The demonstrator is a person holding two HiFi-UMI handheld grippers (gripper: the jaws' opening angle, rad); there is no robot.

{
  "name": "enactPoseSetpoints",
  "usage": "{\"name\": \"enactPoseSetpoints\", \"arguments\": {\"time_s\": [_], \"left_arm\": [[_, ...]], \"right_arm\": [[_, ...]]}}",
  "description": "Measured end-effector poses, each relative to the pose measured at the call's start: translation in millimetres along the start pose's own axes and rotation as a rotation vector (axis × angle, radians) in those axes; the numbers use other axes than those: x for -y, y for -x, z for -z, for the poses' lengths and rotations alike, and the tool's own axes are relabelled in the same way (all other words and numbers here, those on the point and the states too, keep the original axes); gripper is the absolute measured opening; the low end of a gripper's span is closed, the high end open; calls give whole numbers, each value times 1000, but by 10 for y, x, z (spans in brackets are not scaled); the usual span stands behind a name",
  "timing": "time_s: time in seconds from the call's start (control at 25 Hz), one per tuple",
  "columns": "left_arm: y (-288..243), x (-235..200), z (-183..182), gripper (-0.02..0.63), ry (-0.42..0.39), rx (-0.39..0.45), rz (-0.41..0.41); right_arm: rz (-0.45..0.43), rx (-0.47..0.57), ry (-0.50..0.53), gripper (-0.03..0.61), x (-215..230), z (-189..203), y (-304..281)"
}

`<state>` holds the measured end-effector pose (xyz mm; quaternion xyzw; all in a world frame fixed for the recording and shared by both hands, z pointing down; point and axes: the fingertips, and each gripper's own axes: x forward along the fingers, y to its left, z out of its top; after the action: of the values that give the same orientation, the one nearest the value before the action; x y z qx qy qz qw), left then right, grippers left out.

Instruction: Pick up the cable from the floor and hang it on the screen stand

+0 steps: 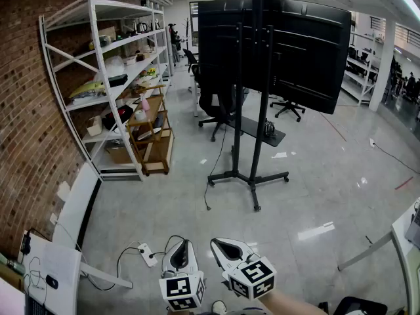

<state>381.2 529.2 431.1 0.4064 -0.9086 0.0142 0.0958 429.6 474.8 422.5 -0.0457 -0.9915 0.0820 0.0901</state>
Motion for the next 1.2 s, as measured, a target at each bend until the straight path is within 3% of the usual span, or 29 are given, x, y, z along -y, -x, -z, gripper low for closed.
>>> {"name": "enactPoseSetpoints", "arguments": {"time_s": [0.36, 0.64, 0.92, 1.2], "left_arm": [[-298, -349, 95, 8, 2, -20, 18], [-869, -423, 217, 8, 19, -70, 29], [-2174, -532, 106, 8, 20, -80, 26], [-3782, -538, -388, 8, 28, -72, 12]], "right_arm": [[51, 5, -30, -2, 114, 51, -409], [80, -39, -62, -2, 581, 179, -743], [81, -29, -67, -2, 1590, -56, -1577], [63, -55, -50, -2, 2813, -550, -2480]]}}
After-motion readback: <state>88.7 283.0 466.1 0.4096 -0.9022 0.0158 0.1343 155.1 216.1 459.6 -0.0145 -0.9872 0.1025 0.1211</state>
